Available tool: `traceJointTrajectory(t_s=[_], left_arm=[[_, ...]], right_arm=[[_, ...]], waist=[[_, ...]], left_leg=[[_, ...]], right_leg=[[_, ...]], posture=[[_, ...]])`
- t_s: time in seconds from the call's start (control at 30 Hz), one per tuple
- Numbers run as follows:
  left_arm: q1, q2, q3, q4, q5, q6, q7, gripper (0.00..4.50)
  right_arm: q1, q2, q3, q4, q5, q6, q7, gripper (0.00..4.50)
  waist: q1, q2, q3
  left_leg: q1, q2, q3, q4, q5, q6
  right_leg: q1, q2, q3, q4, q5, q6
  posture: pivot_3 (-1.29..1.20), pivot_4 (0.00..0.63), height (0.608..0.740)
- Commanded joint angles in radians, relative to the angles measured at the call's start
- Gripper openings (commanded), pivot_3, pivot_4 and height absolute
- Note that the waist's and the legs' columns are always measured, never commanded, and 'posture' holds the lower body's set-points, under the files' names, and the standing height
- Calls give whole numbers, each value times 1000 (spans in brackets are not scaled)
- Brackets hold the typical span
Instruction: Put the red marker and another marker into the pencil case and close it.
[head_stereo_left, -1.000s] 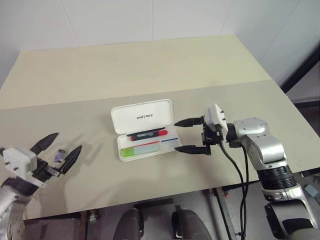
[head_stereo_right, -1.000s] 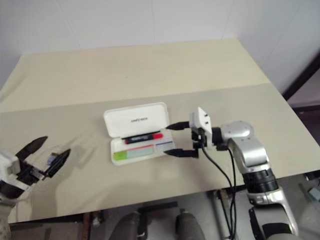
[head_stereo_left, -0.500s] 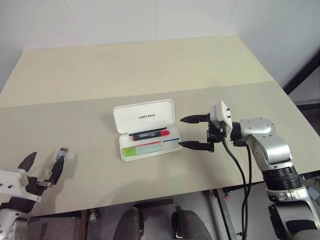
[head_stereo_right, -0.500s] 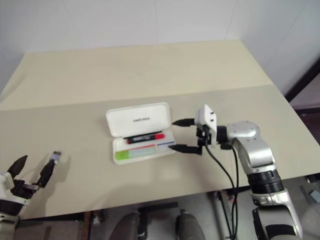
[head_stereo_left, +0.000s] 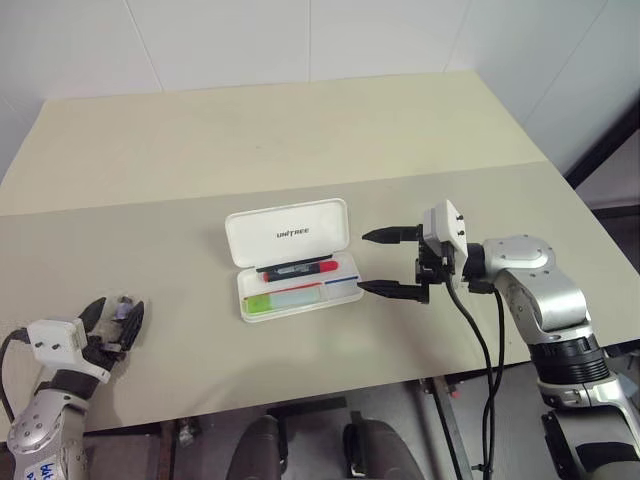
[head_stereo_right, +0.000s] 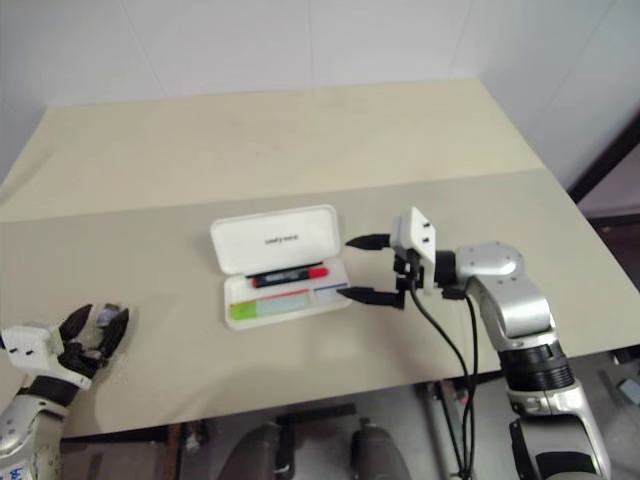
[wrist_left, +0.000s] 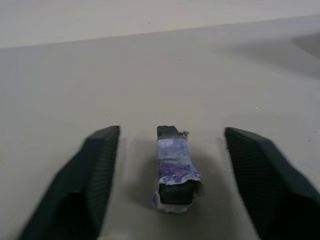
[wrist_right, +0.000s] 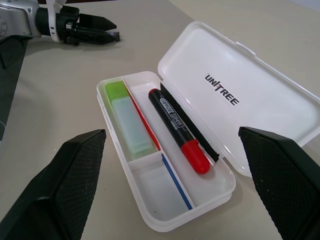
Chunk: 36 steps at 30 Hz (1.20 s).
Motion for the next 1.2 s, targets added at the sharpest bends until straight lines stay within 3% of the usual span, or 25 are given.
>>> traceJointTrajectory(t_s=[0.03,0.17,0.2,0.53,0.67,0.83,1.03,1.2], left_arm=[[5,13,-2,-10,0,7,7,1847],[12,15,-5,-24,4,24,23,388],[13,15,-4,-26,7,29,31,250],[-63,33,-27,-185,-39,82,54,250],[-130,67,-100,-336,-93,147,-2,250],[-166,148,-158,-399,-168,228,-133,250],[-246,281,-258,-415,-229,360,-309,250],[-413,261,-405,-340,-176,404,-343,250]], right_arm=[[-1,-17,-34,-43,26,-4,-10,4500],[-3,-17,-32,-48,30,-3,-16,4500],[-4,-16,-31,-48,31,-3,-18,4500],[-6,-13,-26,-41,31,-8,-23,4500],[5,-13,-26,-41,30,-12,-26,4500],[26,-29,-40,-35,26,-16,-30,4500],[76,-92,-92,-32,25,-21,-37,4500],[149,-144,-154,-76,36,-6,-69,4500]], waist=[[0,0,0],[0,0,0],[0,0,0],[10,0,0],[18,-1,0],[8,0,0],[16,0,0],[26,0,0]], left_leg=[[0,0,0,0,0,0],[0,0,0,0,0,0],[0,0,0,0,0,0],[0,0,0,0,0,0],[0,0,-1,0,0,0],[0,0,1,0,1,-1],[0,2,1,0,1,-2],[0,-1,0,1,2,-1]], right_leg=[[0,0,0,0,0,0],[0,0,0,0,0,0],[0,0,0,0,0,0],[0,0,0,1,0,0],[1,0,-1,0,0,0],[1,2,0,0,0,0],[0,3,1,1,0,0],[1,2,1,0,0,0]], posture=[[0,150,740],[0,150,740],[0,150,740],[0,150,740],[0,150,740],[0,150,740],[0,150,740],[0,150,740]])
